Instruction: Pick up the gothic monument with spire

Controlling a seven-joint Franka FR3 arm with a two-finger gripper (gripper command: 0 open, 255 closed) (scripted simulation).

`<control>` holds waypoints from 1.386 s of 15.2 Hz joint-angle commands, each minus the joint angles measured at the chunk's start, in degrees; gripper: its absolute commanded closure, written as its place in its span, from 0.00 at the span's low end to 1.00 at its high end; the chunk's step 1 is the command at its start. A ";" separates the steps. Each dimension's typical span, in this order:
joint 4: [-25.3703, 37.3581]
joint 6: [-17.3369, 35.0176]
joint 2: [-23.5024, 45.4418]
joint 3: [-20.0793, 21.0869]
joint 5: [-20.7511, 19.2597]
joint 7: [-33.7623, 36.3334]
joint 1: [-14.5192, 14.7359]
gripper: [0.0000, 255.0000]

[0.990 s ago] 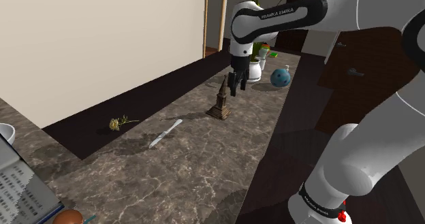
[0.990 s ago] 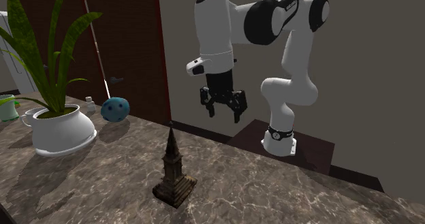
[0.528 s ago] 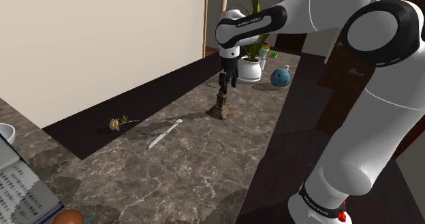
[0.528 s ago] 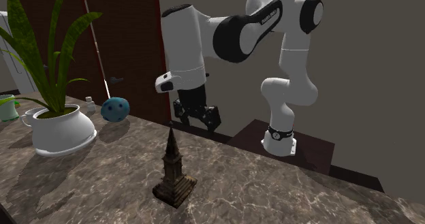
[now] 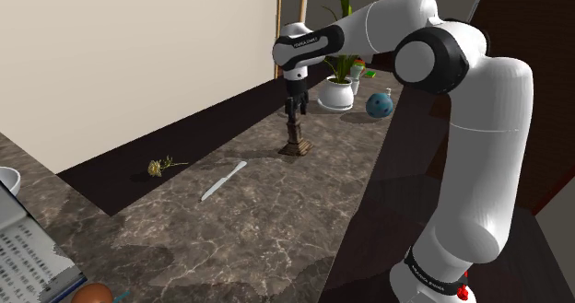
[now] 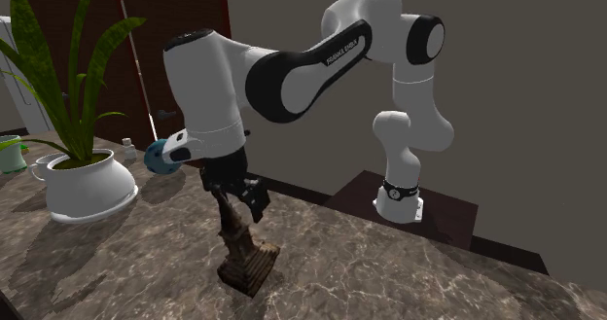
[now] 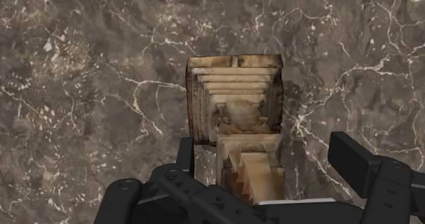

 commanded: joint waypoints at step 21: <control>-1.08 3.67 2.65 0.15 0.18 -0.13 -0.11 1.00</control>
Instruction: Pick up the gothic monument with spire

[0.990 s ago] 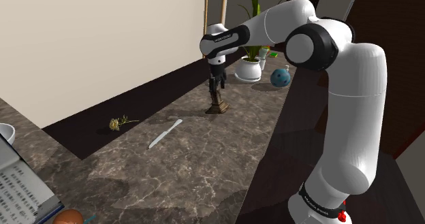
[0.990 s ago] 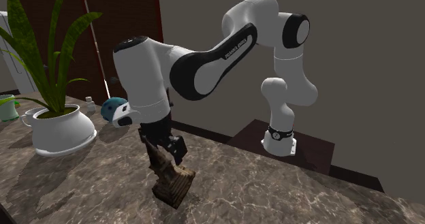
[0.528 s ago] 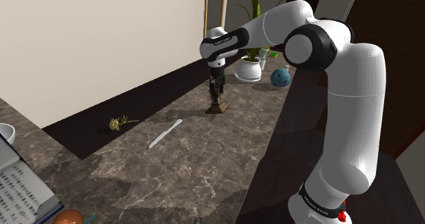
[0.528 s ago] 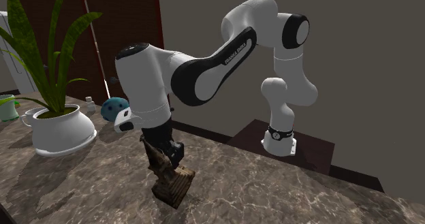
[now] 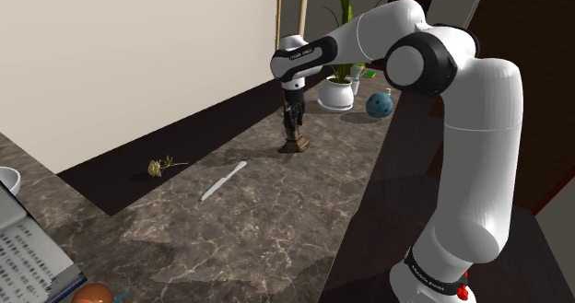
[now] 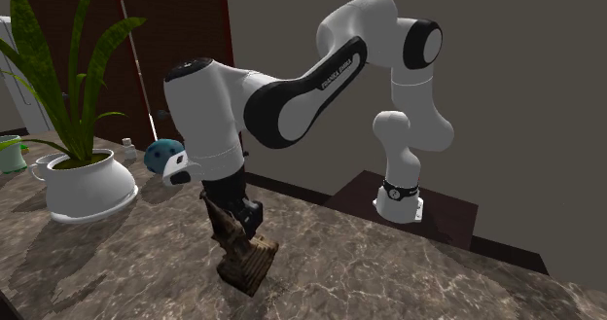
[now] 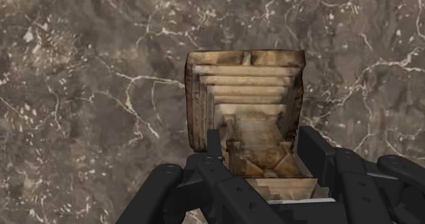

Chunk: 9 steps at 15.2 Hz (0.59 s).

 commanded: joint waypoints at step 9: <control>5.21 -6.90 -1.76 -0.15 -0.27 -0.25 0.04 1.00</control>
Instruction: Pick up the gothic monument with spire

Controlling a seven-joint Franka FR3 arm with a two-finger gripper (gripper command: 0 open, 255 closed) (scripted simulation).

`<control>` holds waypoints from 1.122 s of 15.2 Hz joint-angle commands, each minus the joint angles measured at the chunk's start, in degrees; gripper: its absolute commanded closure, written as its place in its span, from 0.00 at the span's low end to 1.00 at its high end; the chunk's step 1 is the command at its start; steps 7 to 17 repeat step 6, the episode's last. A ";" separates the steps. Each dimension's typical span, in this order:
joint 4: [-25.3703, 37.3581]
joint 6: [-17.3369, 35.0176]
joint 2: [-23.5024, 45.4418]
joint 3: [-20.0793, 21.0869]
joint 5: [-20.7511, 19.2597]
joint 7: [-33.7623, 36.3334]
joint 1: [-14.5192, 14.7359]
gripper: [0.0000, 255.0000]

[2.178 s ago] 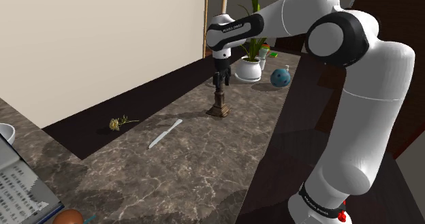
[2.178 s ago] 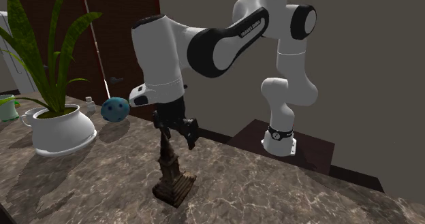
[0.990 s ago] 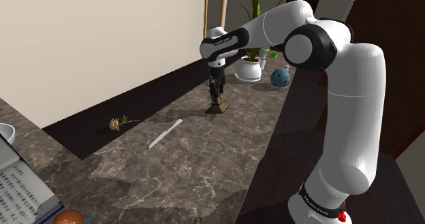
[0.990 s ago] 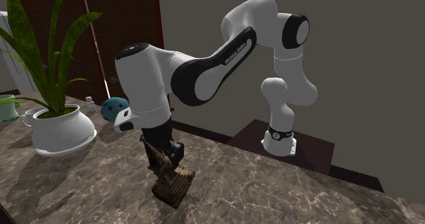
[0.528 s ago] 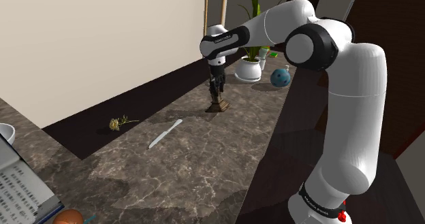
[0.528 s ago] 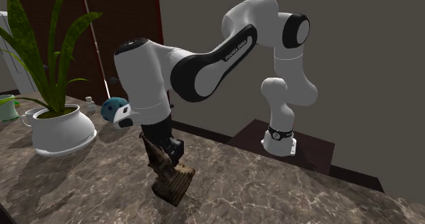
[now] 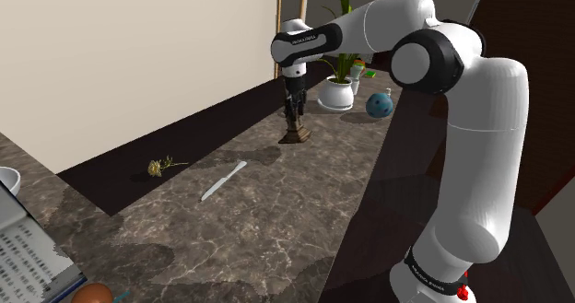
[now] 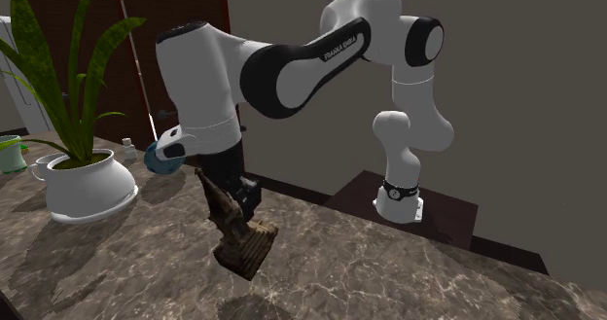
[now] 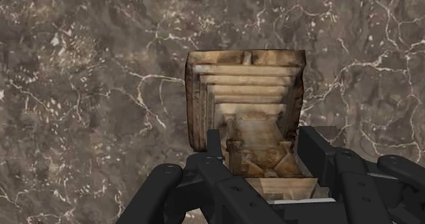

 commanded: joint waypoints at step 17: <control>3.20 -3.68 -0.52 -0.07 -0.08 -0.19 -0.04 1.00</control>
